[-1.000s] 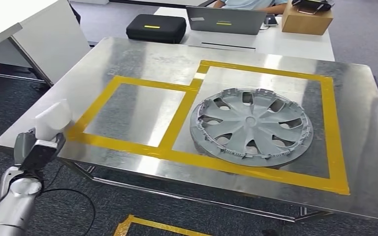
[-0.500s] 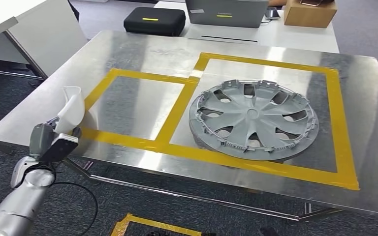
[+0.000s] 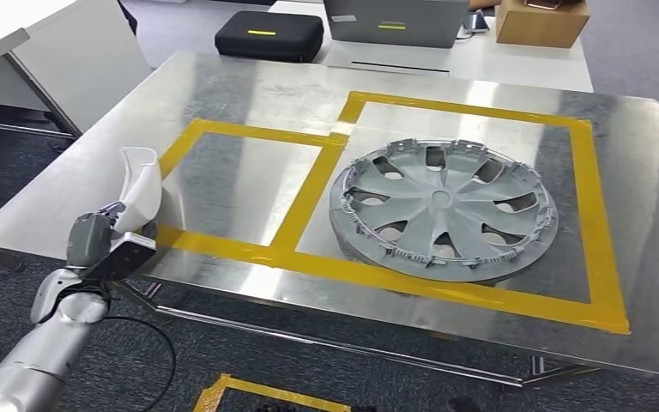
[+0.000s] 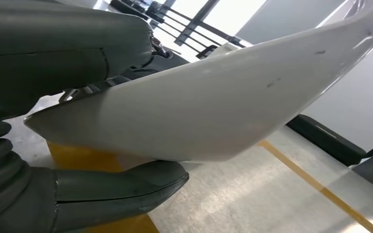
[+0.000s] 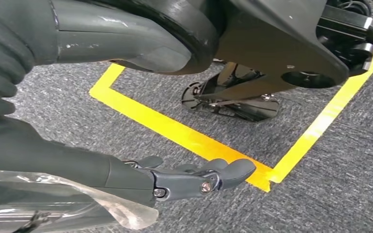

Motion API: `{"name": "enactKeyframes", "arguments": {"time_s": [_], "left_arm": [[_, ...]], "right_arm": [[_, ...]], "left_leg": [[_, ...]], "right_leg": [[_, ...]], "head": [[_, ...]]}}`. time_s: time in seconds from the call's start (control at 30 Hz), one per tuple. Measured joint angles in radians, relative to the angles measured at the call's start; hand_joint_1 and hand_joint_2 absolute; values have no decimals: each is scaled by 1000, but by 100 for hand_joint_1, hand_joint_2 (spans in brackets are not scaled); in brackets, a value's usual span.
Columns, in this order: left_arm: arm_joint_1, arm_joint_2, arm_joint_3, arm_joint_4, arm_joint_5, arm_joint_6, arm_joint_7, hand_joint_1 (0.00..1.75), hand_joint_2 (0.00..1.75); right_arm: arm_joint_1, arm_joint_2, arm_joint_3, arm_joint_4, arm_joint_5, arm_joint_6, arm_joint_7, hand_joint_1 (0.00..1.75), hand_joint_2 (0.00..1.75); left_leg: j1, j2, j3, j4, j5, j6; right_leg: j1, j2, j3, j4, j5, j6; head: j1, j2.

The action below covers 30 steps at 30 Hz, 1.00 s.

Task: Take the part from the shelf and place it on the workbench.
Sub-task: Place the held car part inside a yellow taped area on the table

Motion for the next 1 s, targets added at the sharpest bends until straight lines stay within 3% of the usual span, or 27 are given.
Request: {"name": "enactKeyframes", "arguments": {"time_s": [0.53, 0.67, 0.77, 0.9, 1.0], "left_arm": [[-68, -29, -163, 17, -224, 27, 82, 175, 175], [-77, -35, -194, 18, -243, 25, 103, 0, 175], [-79, -37, -207, 22, -246, 20, 119, 0, 175], [-79, -37, -212, 34, -230, 35, 123, 0, 0], [-76, -37, -212, 41, -205, 55, 120, 0, 0]], "right_arm": [[-7, 0, 5, -4, 63, 9, 16, 0, 175], [-8, 0, 5, -6, 69, 9, 19, 0, 0], [-7, 0, 5, -8, 71, 7, 20, 0, 0], [-7, 0, 5, -10, 67, 6, 21, 0, 0], [-6, 0, 5, -10, 65, 5, 21, 0, 0]], "left_leg": [[0, 0, 117, -211, 86, 0], [0, 0, 132, -239, 98, 0], [0, 0, 140, -254, 104, 0], [0, 0, 145, -264, 109, -1], [0, 0, 146, -266, 110, -1]], "right_leg": [[0, 0, 116, -211, 91, 0], [0, 1, 131, -239, 104, -1], [0, 1, 139, -253, 110, 0], [0, 1, 143, -263, 114, 0], [0, 0, 144, -264, 115, 0]], "head": [[0, 0], [0, 0], [0, 0], [0, 0], [0, 0]]}}
